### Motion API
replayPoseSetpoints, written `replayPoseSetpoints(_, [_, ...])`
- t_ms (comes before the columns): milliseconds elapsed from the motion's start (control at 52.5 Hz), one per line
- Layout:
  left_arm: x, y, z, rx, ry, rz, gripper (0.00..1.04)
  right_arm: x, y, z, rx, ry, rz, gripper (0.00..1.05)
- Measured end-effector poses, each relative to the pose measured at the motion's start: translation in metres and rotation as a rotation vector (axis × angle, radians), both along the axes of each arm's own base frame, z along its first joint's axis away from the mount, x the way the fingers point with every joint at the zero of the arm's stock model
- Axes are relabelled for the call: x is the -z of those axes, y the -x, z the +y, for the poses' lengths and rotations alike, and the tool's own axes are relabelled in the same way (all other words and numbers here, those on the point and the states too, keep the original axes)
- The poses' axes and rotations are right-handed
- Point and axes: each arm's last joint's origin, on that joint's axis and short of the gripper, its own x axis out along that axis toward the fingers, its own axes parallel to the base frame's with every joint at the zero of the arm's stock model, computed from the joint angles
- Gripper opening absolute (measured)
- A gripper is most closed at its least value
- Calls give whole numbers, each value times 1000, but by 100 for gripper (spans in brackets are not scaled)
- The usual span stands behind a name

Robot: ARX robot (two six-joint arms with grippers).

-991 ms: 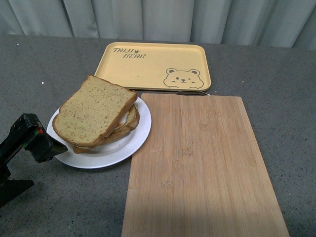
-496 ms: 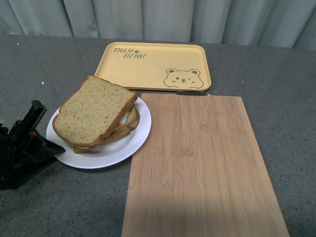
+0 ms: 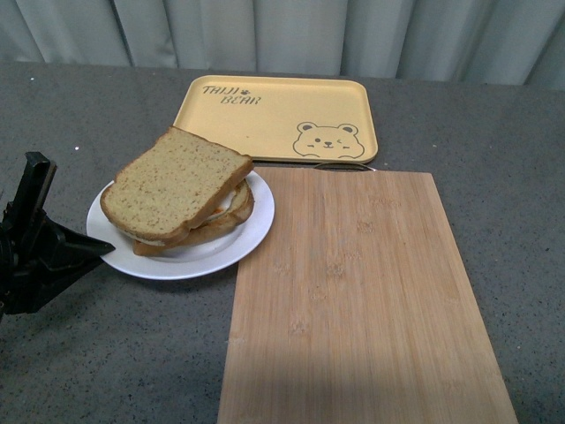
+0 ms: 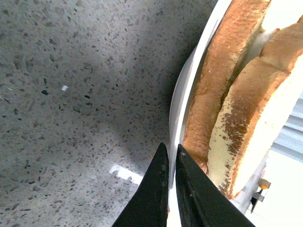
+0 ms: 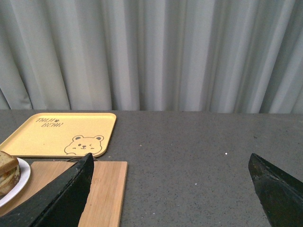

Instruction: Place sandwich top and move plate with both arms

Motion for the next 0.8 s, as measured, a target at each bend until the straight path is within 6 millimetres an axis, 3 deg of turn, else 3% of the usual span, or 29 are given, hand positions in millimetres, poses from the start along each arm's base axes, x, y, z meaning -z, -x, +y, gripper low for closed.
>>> replayPoseSetpoints(210, [-20,7,-8,21,125,-118,4,0,0,0,0,0,0,95])
replayPoseSetpoints(419, [-40,0,-19,12,207,-208,4,0,0,0,0,0,0,95])
replayPoseSetpoints(610, [-53,-27,-36,-3,229,-248,4,0,0,0,0,0,0,95])
replayPoseSetpoints(800, [-52,-76,-70,33,270,-256,4,0,0,0,0,0,0,95])
